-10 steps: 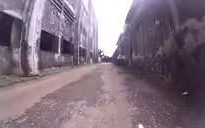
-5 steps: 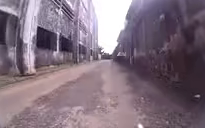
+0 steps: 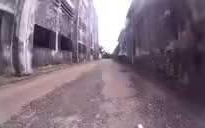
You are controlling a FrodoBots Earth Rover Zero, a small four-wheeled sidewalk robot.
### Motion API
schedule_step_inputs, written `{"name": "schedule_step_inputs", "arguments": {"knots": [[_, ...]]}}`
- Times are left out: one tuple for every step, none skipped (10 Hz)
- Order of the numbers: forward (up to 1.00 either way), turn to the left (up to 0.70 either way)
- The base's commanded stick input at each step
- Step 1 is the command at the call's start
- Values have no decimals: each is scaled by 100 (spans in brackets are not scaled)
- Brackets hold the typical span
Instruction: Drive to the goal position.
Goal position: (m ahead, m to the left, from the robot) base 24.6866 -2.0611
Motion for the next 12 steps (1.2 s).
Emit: {"name": "schedule_step_inputs", "arguments": {"knots": [[50, 0], [50, 0], [50, 0], [50, 0], [50, 0], [50, 0], [50, 0], [50, 0], [50, 0], [50, 0], [50, 0], [50, 0]]}}
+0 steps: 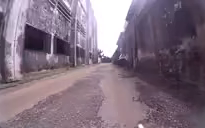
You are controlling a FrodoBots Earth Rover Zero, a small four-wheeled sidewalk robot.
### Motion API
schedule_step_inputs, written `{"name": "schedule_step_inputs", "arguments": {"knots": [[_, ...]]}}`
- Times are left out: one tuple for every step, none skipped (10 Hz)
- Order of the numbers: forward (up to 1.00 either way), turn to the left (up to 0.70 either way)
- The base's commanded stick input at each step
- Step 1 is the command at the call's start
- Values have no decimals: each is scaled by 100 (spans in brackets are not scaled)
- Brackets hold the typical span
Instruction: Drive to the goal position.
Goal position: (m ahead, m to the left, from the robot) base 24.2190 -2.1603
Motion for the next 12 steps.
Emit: {"name": "schedule_step_inputs", "arguments": {"knots": [[50, 0], [50, 0], [50, 0], [50, 0], [50, 0], [50, 0], [50, 0], [50, 0], [50, 0], [50, 0], [50, 0], [50, 0]]}}
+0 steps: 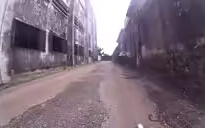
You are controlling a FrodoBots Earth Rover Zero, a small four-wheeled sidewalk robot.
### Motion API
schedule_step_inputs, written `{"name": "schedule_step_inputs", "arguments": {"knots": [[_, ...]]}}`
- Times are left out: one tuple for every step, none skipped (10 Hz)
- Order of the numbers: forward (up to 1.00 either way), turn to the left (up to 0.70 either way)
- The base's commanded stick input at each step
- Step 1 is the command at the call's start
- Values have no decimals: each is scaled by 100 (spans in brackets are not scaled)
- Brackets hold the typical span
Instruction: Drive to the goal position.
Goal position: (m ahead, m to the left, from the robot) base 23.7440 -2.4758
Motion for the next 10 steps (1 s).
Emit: {"name": "schedule_step_inputs", "arguments": {"knots": [[50, 0], [50, 0], [50, 0], [50, 0], [50, 0], [50, 0], [50, 0], [50, -7], [50, -32], [50, -50]]}}
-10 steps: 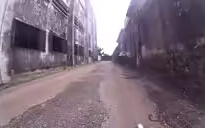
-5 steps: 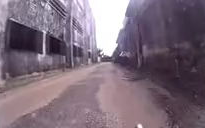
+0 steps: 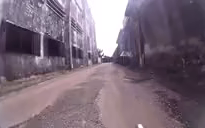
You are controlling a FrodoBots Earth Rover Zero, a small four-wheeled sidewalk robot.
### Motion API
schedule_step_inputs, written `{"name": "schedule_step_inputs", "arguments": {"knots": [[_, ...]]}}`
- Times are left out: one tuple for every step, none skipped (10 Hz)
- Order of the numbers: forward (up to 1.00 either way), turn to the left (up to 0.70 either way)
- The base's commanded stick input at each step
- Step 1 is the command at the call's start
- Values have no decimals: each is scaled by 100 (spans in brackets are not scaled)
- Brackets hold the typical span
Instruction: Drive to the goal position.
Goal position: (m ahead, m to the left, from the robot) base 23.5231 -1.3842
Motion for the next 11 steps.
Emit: {"name": "schedule_step_inputs", "arguments": {"knots": [[50, -50], [50, -50], [50, -50], [50, -43], [50, -17], [50, 0], [50, 0], [50, 0], [50, 0], [50, 0], [50, 0]]}}
